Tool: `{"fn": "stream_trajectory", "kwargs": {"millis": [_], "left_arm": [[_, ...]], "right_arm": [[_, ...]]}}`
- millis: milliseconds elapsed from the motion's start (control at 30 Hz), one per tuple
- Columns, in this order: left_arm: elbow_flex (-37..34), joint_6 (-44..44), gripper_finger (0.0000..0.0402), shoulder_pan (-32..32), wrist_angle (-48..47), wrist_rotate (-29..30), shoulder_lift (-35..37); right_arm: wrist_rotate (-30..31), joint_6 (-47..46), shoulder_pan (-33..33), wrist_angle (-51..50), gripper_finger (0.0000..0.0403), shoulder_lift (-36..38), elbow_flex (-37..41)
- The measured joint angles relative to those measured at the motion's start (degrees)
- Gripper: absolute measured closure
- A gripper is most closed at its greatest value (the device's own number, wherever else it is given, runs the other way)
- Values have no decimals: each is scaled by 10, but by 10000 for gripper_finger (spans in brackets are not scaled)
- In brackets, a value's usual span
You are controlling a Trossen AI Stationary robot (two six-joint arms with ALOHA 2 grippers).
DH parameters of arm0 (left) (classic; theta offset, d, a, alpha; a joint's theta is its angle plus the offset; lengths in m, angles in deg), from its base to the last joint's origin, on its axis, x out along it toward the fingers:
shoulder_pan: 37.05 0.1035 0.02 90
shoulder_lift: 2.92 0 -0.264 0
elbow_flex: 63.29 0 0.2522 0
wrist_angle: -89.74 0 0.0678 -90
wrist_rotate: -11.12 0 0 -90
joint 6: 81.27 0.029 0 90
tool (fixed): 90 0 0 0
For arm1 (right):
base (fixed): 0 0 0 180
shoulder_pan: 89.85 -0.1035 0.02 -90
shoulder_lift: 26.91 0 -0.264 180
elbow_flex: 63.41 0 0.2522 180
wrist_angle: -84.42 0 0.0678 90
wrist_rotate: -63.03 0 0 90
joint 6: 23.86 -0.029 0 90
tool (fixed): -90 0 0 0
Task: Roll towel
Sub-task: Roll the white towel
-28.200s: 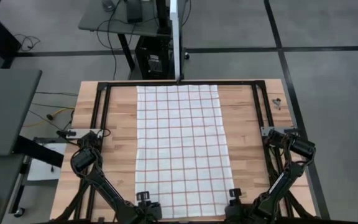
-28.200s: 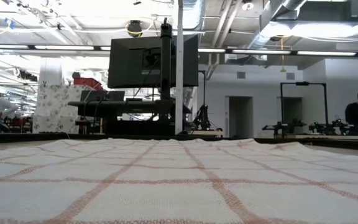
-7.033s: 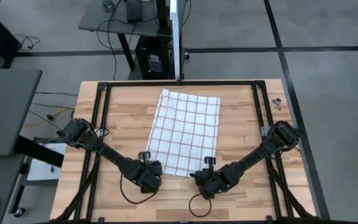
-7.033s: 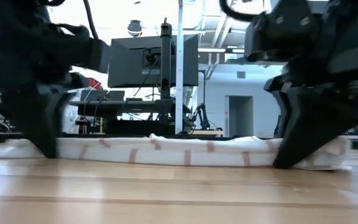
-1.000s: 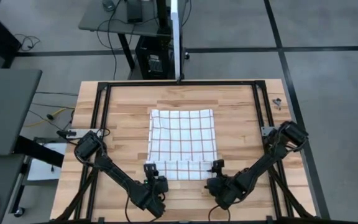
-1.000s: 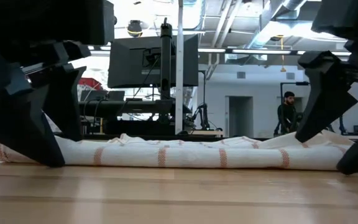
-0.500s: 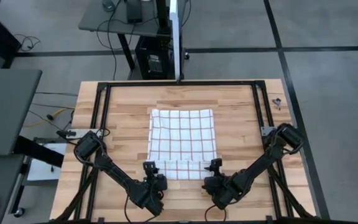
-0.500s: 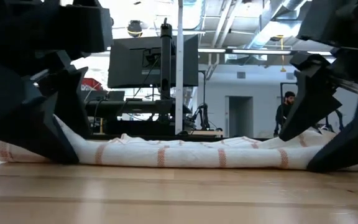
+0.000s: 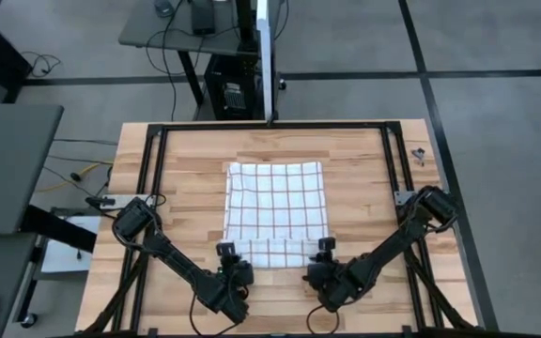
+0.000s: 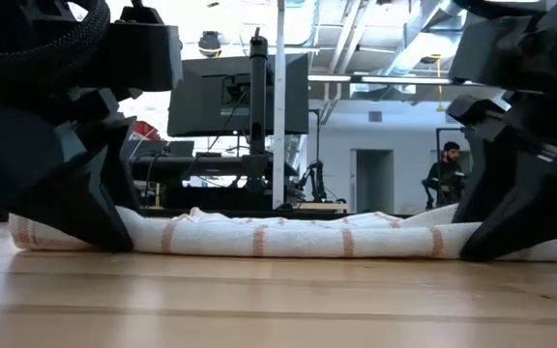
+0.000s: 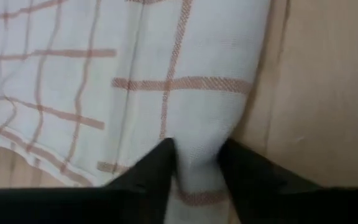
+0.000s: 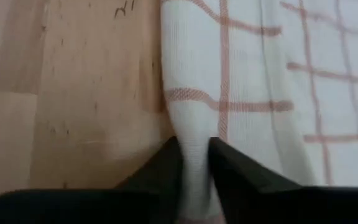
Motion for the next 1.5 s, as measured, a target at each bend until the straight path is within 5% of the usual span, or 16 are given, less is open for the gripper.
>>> {"fn": "stream_trajectory", "kwargs": {"millis": [100,367,600,733,1100,1500], "left_arm": [[0,-8,390,1,0,-35,8],[0,6,400,5,53,-223,73],[-1,-10,401,-1,68,-289,116],[-33,20,401,19,152,-411,148],[-164,27,401,84,229,-430,228],[-175,94,401,110,225,-425,232]], "right_arm": [[-44,-32,5,-2,392,16,1],[-174,-58,12,17,401,86,2],[-266,-108,-4,57,402,109,1],[-317,-108,0,69,402,128,2],[-427,-59,74,51,402,147,2],[-476,18,187,-25,403,149,2]]}}
